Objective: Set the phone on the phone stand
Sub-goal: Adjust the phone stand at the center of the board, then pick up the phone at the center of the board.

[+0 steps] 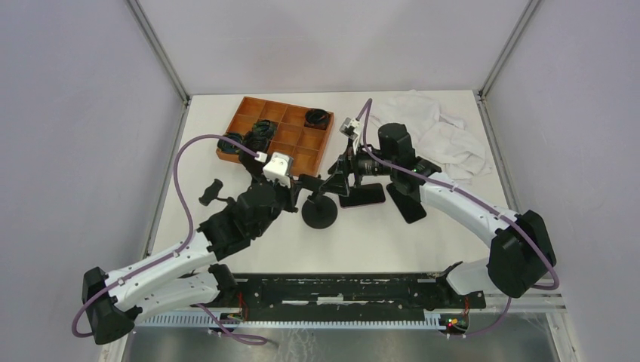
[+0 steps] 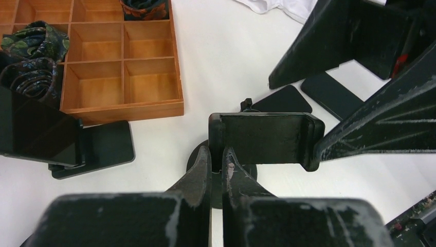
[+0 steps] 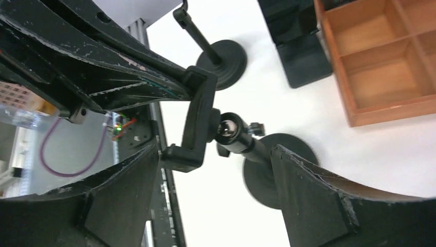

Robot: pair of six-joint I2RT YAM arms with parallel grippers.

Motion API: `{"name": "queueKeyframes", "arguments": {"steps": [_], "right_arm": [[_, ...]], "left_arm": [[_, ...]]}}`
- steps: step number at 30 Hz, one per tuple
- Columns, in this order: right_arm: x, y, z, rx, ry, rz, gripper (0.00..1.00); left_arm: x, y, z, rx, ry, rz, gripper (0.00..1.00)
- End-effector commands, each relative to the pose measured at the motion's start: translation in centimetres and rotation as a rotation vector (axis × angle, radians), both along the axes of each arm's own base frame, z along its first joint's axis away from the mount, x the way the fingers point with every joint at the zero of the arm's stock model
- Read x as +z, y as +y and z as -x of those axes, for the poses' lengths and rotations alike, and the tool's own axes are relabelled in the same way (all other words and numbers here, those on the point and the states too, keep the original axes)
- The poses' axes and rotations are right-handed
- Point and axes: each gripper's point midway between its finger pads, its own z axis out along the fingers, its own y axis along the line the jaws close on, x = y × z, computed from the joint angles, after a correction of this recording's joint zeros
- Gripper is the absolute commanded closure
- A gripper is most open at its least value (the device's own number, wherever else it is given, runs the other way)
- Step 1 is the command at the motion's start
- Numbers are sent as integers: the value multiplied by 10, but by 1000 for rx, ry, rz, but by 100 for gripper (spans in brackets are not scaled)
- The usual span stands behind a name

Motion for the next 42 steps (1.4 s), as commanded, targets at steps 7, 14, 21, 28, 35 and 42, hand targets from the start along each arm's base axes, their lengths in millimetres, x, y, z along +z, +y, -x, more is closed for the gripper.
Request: {"name": "queueKeyframes", "arguments": {"steps": [7,14,21,28,35,42], "right_arm": [[26,-41,0,123,-367,16,2],[3,-95,-3,115,-571,89,2],[-36,-115,9,215,-806,176,2],[-71,-119,14,449,-1005,249,2],[-88,-117,-11,549,-937,307,2],[-98,-116,-36,561,-877,361,2]], "left_arm": [[29,-7,6,-32,-5,51,78],[46,-3,11,-41,-10,70,33],[78,7,15,-48,-67,69,13],[106,21,7,-31,-163,-58,6],[125,51,-27,89,-285,-105,0],[104,75,-65,177,-231,-77,0]]}}
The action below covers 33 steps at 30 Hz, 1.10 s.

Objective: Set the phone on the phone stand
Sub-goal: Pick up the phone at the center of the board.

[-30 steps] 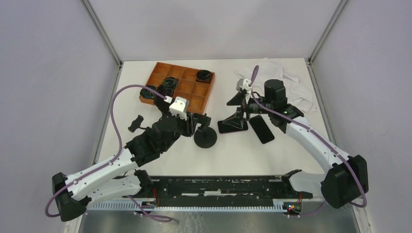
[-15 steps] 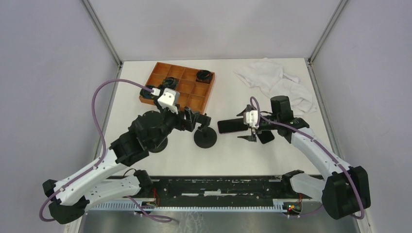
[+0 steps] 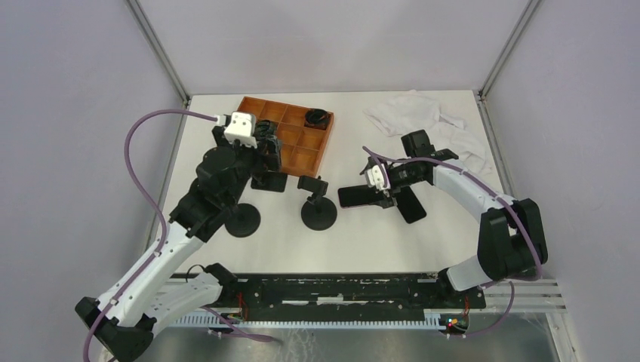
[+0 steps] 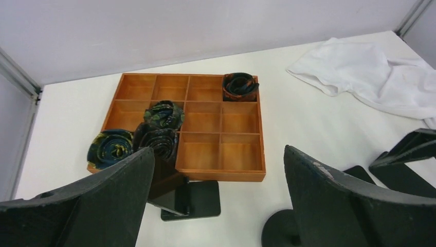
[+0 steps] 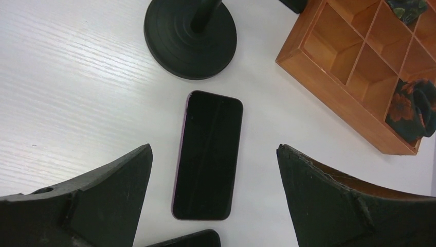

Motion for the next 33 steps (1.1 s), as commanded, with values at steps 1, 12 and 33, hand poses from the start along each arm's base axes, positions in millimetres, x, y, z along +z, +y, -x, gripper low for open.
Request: {"name": "queueKeyframes", "arguments": {"steps": [1,12,33], "right_arm": [[0,-1,-13,0,-10,37,2],[-44,-19,-17,-139,14,124,2],[-54,-24,-13,-158,5,137,2]], "left_arm": [[-8,-6,-10,-21,-21,-14,0],[-34,3,-5,6,4,-32,0],[-41,0,-6,-10,23,-56,0]]}}
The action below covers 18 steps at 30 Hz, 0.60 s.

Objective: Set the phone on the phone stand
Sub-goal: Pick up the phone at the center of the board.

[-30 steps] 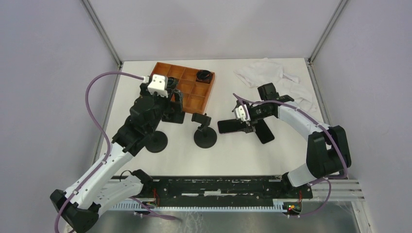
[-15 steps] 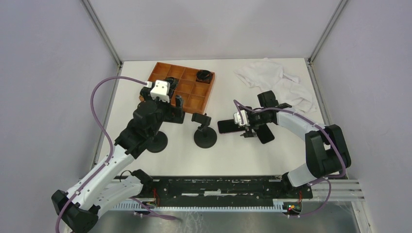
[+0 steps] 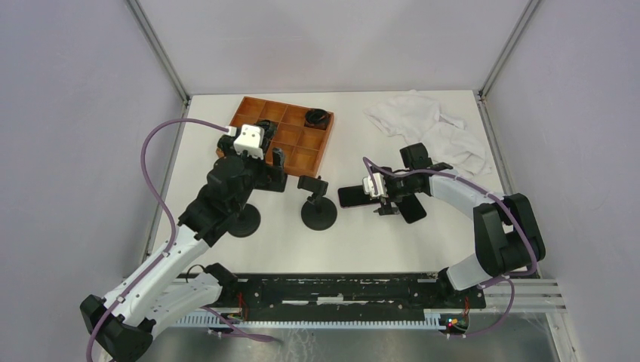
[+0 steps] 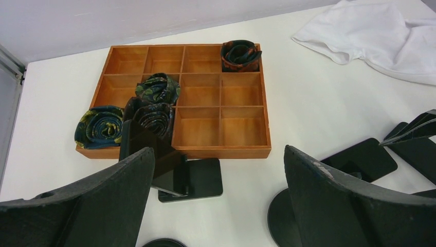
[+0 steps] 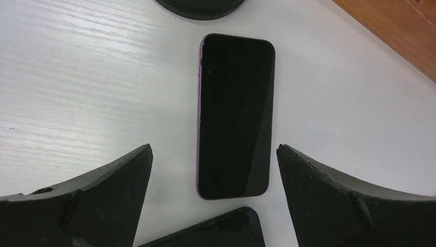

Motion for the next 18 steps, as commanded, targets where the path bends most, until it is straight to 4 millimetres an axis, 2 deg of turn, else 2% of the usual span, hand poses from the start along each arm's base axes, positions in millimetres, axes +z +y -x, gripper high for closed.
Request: {"name": "queueKeyframes", "arguments": {"steps": [1,18], "right_arm": [[7,0,-3,-4,-39,-9,2],[4,-1,-1,3,-37,-6,2]], "left_arm": [[13,0,-4,-5,-45,-12,0],[12,0,-4,-9,-43,-15,0]]}}
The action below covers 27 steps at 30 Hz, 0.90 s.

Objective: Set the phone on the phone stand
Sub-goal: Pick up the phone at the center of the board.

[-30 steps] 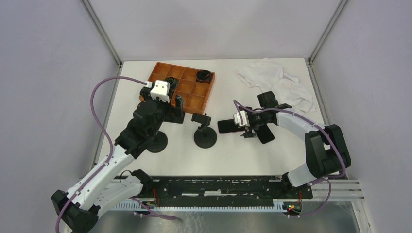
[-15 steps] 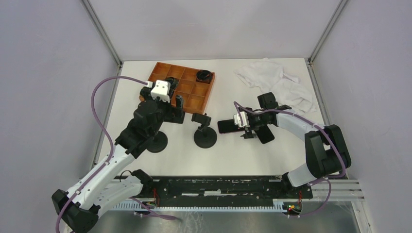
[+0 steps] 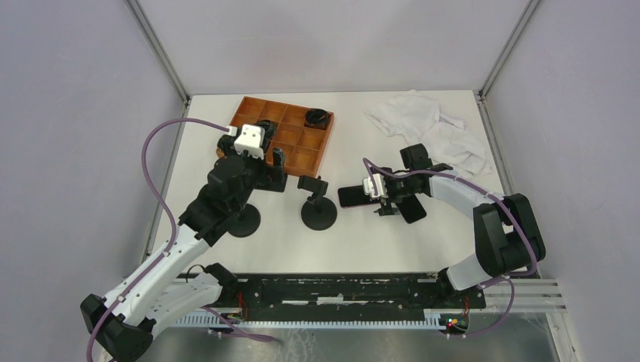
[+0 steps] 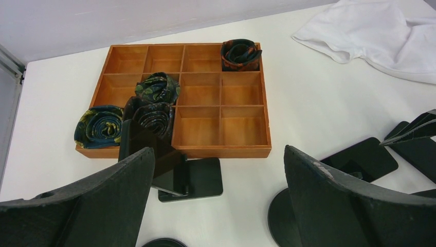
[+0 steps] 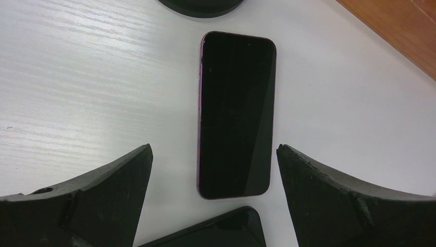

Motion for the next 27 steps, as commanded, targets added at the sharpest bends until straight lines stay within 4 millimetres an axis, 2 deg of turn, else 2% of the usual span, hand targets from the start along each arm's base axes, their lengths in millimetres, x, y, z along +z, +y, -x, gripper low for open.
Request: {"name": "queueKeyframes", "arguments": {"steps": [1,27], "right_arm": [[6,0,-2,7,-32,-10,2],[3,0,1,13,-23,-7,2]], "left_arm": [[13,0,-3,-8,-47,-11,0],[12,-1,-3,-12,-46,-13,0]]}}
